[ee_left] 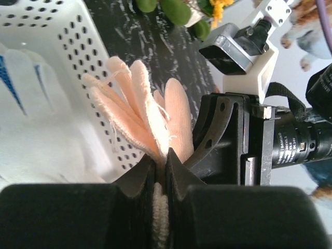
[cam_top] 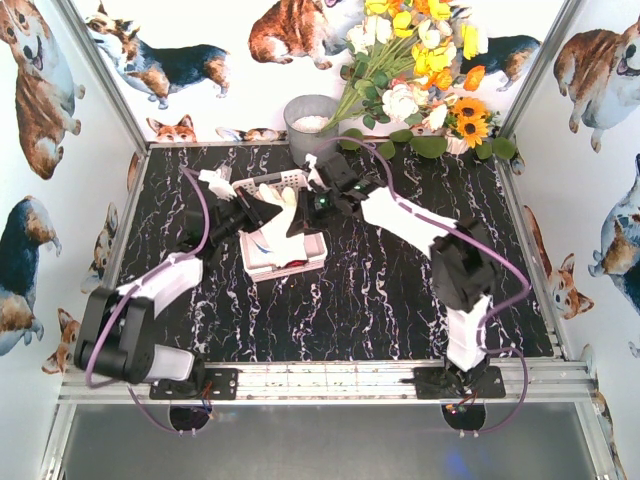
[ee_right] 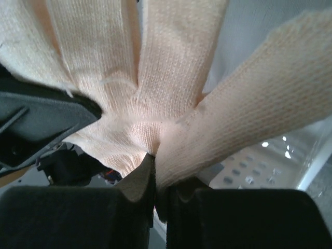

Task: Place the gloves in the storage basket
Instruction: Place the glove in the bin.

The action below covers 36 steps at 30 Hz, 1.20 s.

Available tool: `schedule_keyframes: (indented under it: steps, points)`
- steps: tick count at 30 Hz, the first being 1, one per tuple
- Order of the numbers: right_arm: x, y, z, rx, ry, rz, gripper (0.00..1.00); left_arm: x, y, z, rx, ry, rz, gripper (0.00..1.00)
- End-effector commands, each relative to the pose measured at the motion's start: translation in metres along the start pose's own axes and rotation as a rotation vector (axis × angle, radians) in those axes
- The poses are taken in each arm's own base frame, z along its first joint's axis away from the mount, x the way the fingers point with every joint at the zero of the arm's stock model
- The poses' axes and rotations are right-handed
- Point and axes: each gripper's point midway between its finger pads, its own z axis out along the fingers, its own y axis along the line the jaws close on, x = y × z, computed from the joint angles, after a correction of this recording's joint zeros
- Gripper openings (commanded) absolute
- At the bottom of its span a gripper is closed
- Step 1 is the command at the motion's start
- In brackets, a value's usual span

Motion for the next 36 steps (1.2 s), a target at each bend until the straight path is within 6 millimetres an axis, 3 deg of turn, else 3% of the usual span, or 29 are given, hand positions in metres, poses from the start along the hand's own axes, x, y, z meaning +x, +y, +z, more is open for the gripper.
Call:
schedule_keyframes:
  steps: [1, 7, 13, 26, 33, 36]
  points:
    - [-0.027, -0.005, 0.017, -0.012, -0.024, -0.059, 0.0, -0.016, 0.009, 0.009, 0.03, -0.015, 0.111, 0.0]
    - [-0.04, -0.022, 0.037, 0.003, -0.009, -0.059, 0.0, -0.019, 0.041, 0.021, -0.038, -0.019, 0.15, 0.0]
    - [-0.041, -0.035, 0.053, 0.008, 0.02, -0.049, 0.0, -0.012, 0.065, 0.027, -0.085, -0.012, 0.165, 0.0]
    - [-0.047, -0.046, 0.073, 0.003, 0.039, -0.046, 0.0, -0.016, 0.094, 0.033, -0.135, -0.027, 0.184, 0.0]
    - [-0.046, -0.059, 0.084, 0.02, 0.056, -0.043, 0.0, 0.001, 0.123, 0.039, -0.181, 0.033, 0.186, 0.0]
    - [-0.046, -0.065, 0.089, 0.036, 0.065, -0.047, 0.0, -0.007, 0.124, 0.046, -0.189, 0.039, 0.216, 0.0]
